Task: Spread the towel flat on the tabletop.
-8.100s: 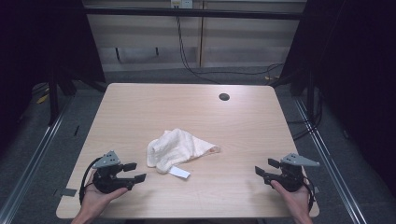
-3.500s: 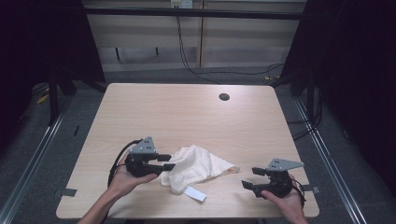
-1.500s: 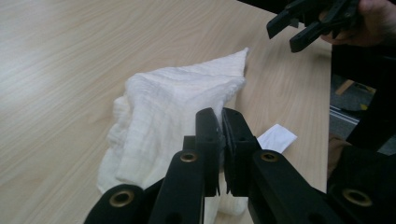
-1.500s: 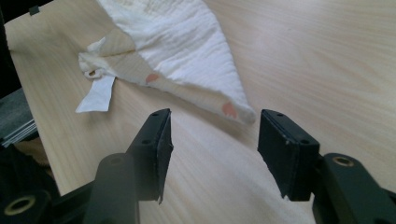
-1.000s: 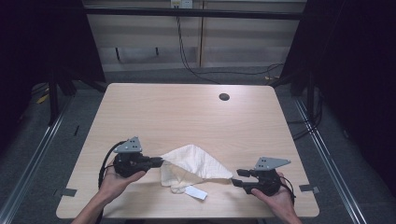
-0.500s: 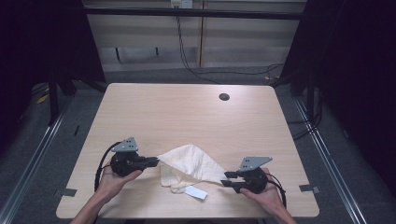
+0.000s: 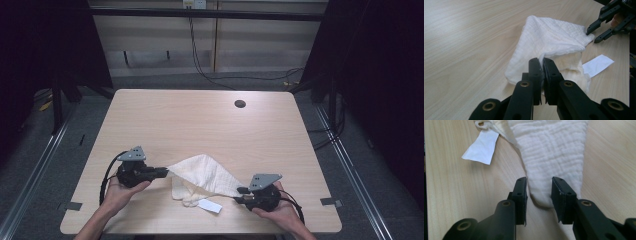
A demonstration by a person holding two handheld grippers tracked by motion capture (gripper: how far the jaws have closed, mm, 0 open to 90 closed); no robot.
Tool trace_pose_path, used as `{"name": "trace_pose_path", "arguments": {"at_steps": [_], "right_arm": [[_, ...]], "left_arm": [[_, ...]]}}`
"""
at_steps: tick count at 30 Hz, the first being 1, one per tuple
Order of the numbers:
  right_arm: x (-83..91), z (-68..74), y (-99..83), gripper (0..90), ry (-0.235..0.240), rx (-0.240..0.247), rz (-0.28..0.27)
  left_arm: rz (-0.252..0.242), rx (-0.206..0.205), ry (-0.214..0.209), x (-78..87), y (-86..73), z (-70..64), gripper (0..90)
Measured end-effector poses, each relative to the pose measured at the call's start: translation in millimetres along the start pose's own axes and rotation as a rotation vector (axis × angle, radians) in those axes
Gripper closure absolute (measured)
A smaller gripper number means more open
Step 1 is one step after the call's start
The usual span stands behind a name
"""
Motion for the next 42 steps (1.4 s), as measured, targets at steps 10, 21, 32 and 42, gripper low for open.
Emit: {"name": "trace_pose_path", "arguments": {"at_steps": [10, 21, 32, 42], "right_arm": [[2.3, -3.0, 0.7, 88.0, -0.011, -0.061, 0.042], [28.7, -14.5, 20.9, 88.6, 0.054, -0.184, -0.105], [52.9, -28.6, 63.9, 88.7, 0.085, -0.224, -0.220], [77.3, -48.3, 108.9, 88.8, 0.056, -0.204, -0.303]], "left_arm": [[0.008, -0.017, -0.021, -0.5, -1.2, -6.8, 86.1], [-0.015, -0.035, -0.050, -0.3, 11.0, -20.4, 86.2], [-0.078, -0.052, -0.024, 18.5, 34.6, -16.3, 86.3], [-0.141, -0.063, -0.004, 33.0, 58.1, -12.7, 86.2]]}}
Point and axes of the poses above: each handheld gripper's, and its own axes: x roughly backward along the jaws, y roughly out of its top, z roughly to its left, the point moved 9 cm from there along -x, roughly forward along the jaws, and after that the axes turned 2 degrees about -x, right-handed, at the moved point
